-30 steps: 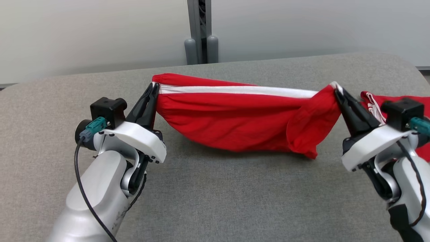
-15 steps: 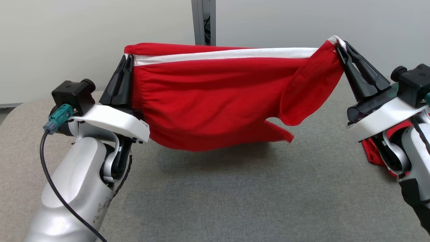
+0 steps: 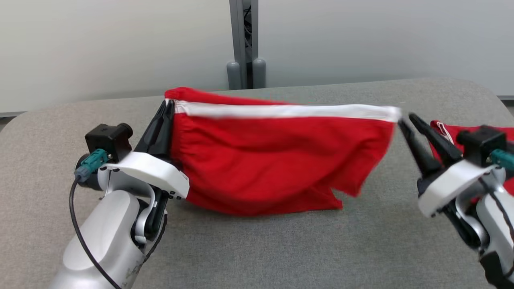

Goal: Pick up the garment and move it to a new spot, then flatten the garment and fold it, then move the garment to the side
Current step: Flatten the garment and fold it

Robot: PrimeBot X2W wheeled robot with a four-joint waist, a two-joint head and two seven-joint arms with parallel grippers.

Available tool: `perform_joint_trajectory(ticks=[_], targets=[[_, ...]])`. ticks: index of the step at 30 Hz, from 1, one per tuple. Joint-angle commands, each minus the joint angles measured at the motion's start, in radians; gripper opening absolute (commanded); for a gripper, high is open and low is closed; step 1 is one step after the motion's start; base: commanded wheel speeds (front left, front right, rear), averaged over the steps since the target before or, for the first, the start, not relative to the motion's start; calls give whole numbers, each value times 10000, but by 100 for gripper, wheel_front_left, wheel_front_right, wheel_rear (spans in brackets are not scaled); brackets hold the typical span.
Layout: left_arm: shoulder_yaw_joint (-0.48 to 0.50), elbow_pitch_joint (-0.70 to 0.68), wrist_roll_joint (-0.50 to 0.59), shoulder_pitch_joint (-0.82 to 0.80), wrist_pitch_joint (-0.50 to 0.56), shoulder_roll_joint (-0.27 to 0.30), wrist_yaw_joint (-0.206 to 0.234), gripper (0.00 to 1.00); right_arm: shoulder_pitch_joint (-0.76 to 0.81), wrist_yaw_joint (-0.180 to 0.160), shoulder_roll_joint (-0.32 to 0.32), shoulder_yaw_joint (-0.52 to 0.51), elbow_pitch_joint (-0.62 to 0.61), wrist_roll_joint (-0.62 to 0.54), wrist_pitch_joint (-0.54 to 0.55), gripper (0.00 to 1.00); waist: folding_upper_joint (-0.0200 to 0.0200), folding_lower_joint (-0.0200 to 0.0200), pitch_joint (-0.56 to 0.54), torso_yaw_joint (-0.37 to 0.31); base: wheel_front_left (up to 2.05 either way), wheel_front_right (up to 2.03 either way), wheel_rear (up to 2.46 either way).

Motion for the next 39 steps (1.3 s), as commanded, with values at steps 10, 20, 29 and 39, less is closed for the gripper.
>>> perform_joint_trajectory(ticks=[10,20,29,39], targets=[[-464,750,240,302,-88,-15,-199,0,1163,-6,-470,461,843,1181,699,100,-1,0,336,-249,0,0,0],[-802,999,372,106,-73,-118,-359,0,294,-6,750,-288,1201,985,-22,100,-1,0,630,-32,0,0,0],[-1385,917,657,-370,-63,-703,-456,0,-764,-6,1524,-73,2829,1063,121,100,-1,0,1682,1007,0,0,0],[-1879,1171,830,-833,-234,-1326,-679,0,-1920,-6,1719,582,4610,1239,556,100,-1,0,2370,1851,0,0,0]])
